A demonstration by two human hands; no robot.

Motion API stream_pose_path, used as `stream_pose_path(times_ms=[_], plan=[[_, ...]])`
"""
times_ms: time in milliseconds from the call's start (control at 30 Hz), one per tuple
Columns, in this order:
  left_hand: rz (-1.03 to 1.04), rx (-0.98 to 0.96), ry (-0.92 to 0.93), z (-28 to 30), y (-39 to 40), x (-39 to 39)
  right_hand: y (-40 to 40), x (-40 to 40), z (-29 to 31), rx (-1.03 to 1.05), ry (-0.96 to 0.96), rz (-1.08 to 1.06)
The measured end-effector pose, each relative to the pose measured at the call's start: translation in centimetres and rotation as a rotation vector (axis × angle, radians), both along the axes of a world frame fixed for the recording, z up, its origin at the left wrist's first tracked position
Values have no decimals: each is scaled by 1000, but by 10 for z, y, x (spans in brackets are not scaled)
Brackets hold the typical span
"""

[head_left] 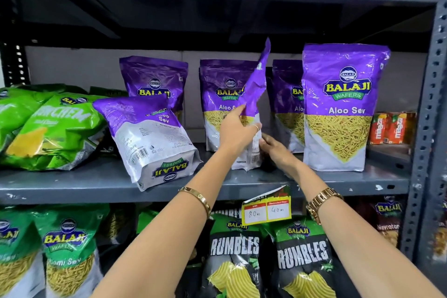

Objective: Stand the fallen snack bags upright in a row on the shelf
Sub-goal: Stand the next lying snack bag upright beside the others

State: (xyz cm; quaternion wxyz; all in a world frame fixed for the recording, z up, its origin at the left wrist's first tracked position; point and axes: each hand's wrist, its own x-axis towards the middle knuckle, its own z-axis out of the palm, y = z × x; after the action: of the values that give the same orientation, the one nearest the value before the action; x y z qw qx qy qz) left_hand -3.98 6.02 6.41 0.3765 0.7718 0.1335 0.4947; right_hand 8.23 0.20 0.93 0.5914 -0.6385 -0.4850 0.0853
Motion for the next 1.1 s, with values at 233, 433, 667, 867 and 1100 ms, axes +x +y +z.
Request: stream_pose_path(times_ms=[233,433,667,867,1100], plan=[[4,-474,-283,-6,22,11,2,2,1,170,62,-253],[-305,-857,-197,-26,43,38,-7,-17,-3,81,-329,-323],[-476,-910,-187,-28,53,51,1,-17,-3,-46,-392,-319],[-26,-765,-26,-33,57,41,1,-11,7,28,39,-88],[175,-721,-27,-36,56,35,21,14,27,-95,422,-88]])
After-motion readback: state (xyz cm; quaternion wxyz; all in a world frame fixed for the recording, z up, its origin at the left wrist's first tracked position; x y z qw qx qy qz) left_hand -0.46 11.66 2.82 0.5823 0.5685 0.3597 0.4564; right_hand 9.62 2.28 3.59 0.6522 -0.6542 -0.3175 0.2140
